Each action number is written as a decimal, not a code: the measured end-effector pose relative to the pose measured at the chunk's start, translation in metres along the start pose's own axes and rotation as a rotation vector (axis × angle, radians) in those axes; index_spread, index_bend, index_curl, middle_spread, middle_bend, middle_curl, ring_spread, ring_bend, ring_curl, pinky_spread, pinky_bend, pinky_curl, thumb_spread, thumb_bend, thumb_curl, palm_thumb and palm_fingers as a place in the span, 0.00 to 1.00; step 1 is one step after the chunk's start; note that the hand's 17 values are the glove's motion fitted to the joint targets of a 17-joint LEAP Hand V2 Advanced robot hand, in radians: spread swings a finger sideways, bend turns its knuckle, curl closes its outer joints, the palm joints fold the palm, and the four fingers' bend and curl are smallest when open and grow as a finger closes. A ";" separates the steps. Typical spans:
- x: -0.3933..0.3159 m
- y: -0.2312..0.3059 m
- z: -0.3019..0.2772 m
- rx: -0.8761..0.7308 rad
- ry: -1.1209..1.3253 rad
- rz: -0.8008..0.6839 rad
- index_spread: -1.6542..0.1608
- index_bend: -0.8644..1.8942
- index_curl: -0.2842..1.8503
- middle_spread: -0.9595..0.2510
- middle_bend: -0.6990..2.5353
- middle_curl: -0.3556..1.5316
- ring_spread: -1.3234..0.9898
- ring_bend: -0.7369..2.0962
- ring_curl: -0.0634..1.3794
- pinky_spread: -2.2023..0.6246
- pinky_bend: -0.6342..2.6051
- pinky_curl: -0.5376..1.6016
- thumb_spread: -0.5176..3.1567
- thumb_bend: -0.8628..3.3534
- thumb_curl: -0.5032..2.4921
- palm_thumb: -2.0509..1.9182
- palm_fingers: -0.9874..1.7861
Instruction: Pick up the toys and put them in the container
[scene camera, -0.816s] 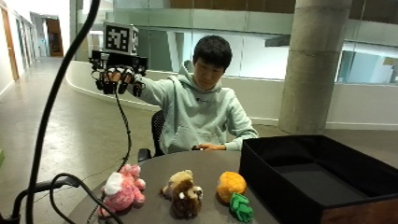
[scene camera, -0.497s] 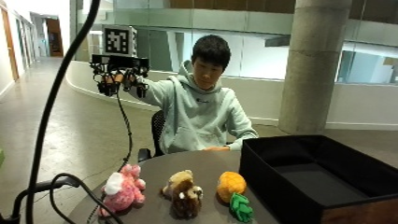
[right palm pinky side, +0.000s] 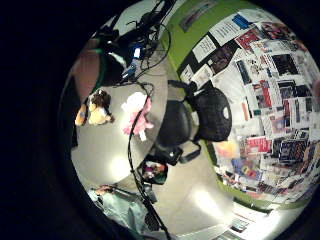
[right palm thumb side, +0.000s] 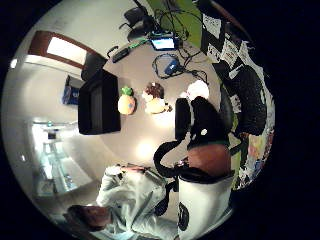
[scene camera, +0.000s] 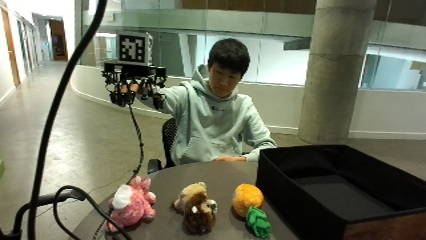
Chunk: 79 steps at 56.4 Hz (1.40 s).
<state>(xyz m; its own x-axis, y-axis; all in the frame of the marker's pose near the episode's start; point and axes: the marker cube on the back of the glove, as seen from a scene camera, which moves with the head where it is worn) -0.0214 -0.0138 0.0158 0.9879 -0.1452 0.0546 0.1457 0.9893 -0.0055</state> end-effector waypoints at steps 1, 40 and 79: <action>0.000 0.000 0.001 0.002 0.002 -0.014 0.76 0.36 0.19 0.75 0.32 0.33 0.48 0.56 0.24 0.73 0.49 0.42 0.57 0.27 0.26 0.54 0.42; 0.005 -0.007 0.018 0.014 -0.025 -0.008 0.76 0.36 0.23 0.77 0.32 0.38 0.49 0.59 0.27 0.74 0.52 0.42 0.57 0.27 0.28 0.53 0.36; -0.111 -0.050 0.033 0.069 -0.125 -0.015 0.76 0.36 0.25 0.78 0.33 0.41 0.50 0.60 0.27 0.75 0.52 0.42 0.56 0.24 0.26 0.51 0.35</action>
<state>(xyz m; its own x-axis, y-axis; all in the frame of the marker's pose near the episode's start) -0.1401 -0.0465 0.0427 0.9708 -0.1610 0.1778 0.1517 0.9863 0.0646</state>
